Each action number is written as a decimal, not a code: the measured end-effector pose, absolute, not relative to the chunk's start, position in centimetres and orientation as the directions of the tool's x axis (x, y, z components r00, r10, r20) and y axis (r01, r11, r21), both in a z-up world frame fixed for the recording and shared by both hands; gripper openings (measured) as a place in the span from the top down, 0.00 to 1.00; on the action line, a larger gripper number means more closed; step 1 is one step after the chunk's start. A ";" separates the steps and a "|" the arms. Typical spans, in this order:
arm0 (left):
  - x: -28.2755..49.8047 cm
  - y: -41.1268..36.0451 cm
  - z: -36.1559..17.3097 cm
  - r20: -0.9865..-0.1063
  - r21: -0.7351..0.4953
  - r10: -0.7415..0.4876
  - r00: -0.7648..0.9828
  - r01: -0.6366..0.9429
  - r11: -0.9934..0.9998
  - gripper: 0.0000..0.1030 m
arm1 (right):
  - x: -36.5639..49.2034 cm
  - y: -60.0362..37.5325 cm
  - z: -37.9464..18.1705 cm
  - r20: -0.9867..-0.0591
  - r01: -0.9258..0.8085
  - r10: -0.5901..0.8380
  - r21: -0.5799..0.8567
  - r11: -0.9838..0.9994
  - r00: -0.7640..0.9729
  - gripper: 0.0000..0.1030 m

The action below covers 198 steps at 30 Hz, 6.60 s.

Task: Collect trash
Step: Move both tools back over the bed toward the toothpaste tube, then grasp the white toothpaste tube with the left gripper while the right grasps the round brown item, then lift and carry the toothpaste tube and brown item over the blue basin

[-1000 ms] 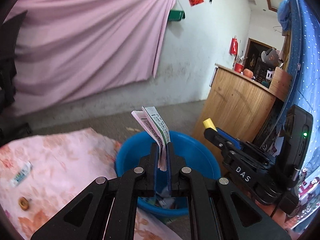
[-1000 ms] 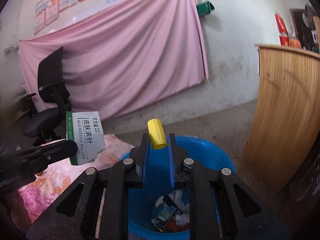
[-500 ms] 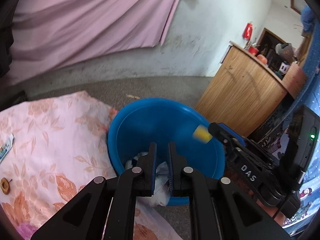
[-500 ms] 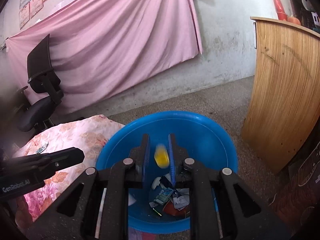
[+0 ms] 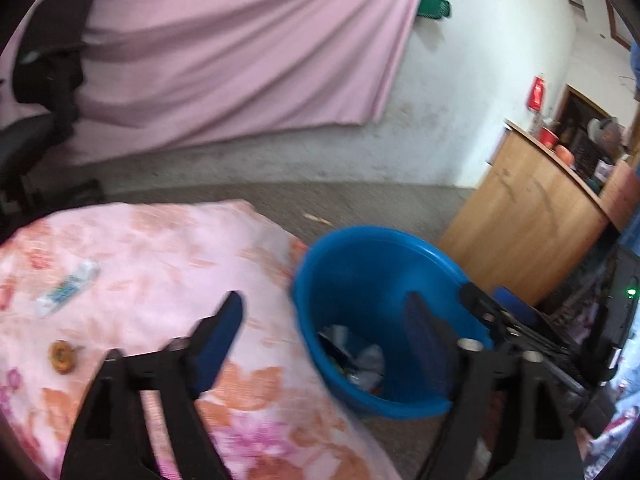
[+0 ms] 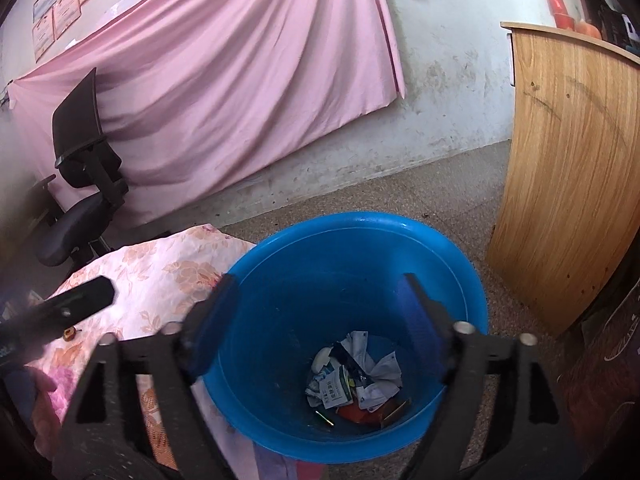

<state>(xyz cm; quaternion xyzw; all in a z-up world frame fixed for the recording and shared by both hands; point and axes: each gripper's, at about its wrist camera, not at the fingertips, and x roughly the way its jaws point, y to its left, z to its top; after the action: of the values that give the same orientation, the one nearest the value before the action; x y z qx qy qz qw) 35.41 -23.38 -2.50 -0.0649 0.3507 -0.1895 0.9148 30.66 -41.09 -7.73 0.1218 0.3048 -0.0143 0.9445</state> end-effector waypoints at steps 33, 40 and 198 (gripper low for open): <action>30.5 -12.1 3.5 -0.387 -0.150 -0.079 0.919 0.022 0.988 0.05 | 30.3 -34.2 -1.6 -0.380 -0.043 0.146 0.267 0.963 0.914 0.00; 28.6 -8.2 4.3 -0.294 -0.126 -0.003 0.956 -0.036 0.991 0.02 | 29.9 -29.7 0.1 -0.292 -0.144 0.209 0.229 0.963 0.933 0.00; 27.8 -20.5 3.4 -0.103 -0.056 -0.523 0.846 0.520 0.852 0.84 | 22.4 -35.6 0.0 -0.025 -0.033 0.037 0.160 0.987 0.999 0.52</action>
<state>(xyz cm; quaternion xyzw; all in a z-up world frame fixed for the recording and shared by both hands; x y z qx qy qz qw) 27.76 -20.54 3.43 -0.0129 0.0573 -0.2716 0.9606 22.42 -35.55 0.01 0.0801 0.0138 0.0175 0.9965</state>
